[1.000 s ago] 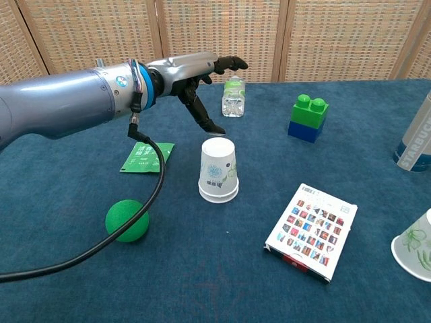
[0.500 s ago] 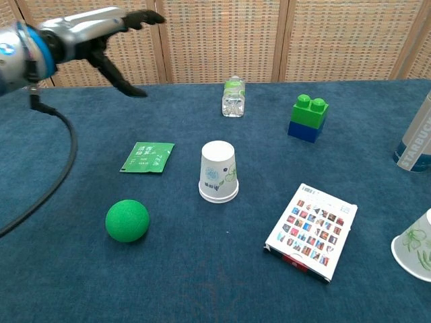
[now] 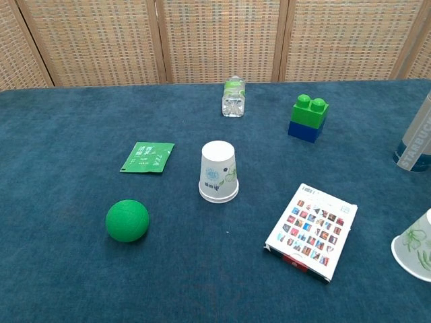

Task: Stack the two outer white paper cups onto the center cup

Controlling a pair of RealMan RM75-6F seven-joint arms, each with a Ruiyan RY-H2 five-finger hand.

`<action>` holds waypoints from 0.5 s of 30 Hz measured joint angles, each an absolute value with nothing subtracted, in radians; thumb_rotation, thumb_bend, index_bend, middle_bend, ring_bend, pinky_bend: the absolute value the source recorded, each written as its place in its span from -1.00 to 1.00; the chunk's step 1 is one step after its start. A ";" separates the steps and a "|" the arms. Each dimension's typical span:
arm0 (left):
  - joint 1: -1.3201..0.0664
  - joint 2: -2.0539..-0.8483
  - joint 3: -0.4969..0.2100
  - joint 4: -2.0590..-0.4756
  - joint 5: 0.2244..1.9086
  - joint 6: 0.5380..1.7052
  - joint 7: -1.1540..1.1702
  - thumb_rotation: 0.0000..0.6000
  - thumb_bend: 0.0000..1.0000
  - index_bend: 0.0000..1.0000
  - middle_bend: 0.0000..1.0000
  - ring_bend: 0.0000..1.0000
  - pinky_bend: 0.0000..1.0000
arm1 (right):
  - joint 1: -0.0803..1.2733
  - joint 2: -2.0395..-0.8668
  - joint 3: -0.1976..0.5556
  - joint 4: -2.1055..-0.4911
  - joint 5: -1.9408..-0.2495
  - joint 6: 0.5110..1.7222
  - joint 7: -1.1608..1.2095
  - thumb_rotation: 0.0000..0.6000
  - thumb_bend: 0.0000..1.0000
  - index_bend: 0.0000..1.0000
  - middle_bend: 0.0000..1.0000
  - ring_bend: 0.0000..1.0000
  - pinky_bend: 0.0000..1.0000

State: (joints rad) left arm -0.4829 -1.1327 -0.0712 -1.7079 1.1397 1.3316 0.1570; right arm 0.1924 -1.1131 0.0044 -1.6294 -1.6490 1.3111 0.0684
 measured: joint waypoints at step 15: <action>-0.329 -1.062 -0.054 -1.750 1.181 1.430 0.102 1.00 -0.81 -1.00 -1.00 -1.00 -1.00 | 0.365 -1.189 -0.028 -1.599 -1.700 1.069 0.072 1.00 -0.82 -0.55 -0.50 -0.73 -0.53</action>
